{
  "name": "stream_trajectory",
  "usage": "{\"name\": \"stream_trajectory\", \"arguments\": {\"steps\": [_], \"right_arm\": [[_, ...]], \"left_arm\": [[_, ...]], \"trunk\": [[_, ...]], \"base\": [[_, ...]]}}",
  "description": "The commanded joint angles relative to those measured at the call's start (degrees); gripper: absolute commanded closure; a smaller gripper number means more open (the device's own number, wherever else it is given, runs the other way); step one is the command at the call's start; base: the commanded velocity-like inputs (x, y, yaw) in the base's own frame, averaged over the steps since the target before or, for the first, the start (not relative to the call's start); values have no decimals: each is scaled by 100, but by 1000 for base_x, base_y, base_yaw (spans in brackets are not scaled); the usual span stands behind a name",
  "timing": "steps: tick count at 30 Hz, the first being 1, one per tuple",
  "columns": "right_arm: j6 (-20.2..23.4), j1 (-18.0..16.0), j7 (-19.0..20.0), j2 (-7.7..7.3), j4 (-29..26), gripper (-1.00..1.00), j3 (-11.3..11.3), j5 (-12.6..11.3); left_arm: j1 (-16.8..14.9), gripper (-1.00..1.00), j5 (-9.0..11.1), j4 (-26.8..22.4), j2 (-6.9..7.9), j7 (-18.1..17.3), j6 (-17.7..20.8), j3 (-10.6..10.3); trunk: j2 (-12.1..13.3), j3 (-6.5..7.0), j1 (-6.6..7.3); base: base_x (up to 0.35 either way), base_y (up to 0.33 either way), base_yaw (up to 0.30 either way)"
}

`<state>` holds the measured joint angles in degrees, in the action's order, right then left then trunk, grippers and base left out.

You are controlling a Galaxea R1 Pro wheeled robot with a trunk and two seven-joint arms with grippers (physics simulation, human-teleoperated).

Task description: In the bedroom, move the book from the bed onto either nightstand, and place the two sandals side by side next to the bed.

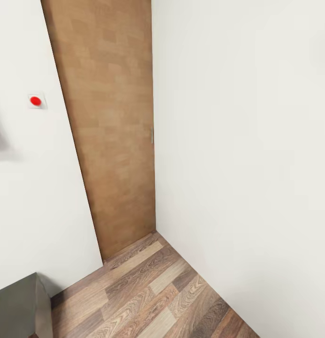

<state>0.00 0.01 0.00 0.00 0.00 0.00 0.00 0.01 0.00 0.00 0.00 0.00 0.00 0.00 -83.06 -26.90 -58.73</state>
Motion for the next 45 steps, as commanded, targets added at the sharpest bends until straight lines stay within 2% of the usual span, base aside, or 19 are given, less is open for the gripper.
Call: {"name": "stream_trajectory", "arguments": {"steps": [1,3,9,14,20,45], "right_arm": [[0,-1,0,0,0,-100,0,0],[65,-6,65,-25,31,-100,-62,9],[77,-3,94,-25,37,-100,-57,9],[65,-6,72,80,63,-100,-59,-6],[21,-8,30,137,75,-100,-68,-32],[65,-6,-8,148,87,-100,-56,3]], "left_arm": [[-1,-100,0,0,0,0,0,0],[7,-100,-37,-4,-9,-65,5,2],[8,-100,-52,-5,-9,-62,7,-5],[42,-100,-81,-71,3,-47,6,-19],[58,-100,-94,-109,18,-39,5,-30],[61,-100,-81,-123,25,-27,-22,-9]], "trunk": [[-2,-3,0],[-2,-3,0],[-2,-3,0],[-2,-3,0],[-2,-3,0],[-2,-3,0]], "base": [[0,0,0],[0,0,0],[0,0,0],[0,0,0],[0,0,0],[-16,0,0]]}}
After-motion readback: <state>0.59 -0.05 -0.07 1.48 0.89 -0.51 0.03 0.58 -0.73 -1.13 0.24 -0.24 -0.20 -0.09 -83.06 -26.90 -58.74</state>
